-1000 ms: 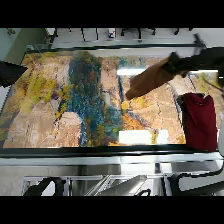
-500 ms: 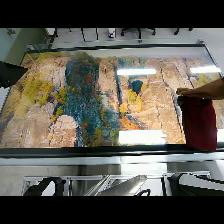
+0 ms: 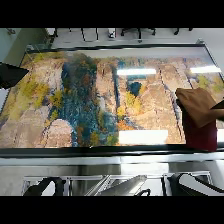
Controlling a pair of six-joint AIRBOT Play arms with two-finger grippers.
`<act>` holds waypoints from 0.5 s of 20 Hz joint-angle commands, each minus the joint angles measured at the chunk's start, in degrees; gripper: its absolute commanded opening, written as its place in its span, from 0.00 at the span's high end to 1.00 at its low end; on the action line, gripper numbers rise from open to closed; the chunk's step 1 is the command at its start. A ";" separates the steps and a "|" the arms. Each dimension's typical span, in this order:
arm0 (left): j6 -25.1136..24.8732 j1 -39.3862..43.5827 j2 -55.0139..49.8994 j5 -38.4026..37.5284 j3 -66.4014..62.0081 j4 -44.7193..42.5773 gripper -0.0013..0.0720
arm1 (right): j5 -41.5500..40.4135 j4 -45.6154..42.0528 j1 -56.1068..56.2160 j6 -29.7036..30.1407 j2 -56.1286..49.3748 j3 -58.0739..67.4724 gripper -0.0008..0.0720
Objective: Fold the shirts.
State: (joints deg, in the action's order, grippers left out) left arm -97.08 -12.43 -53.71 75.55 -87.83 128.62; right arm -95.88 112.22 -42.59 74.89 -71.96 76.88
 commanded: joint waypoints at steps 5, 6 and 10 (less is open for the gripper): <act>-0.02 -0.04 0.00 1.29 0.00 -0.02 0.96 | -5.73 -9.55 -0.15 -3.82 0.87 -5.79 0.12; -0.02 -0.04 0.00 1.27 0.00 -0.02 0.96 | -4.94 -7.76 -0.15 -3.80 0.87 -5.33 0.12; -0.02 -0.04 0.00 1.05 0.00 -0.02 0.96 | 1.42 8.31 0.28 0.24 1.01 -2.99 0.81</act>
State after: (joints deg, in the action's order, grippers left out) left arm -97.10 -12.43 -53.71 76.66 -87.83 128.62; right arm -98.52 110.21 -42.63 71.77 -71.09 72.77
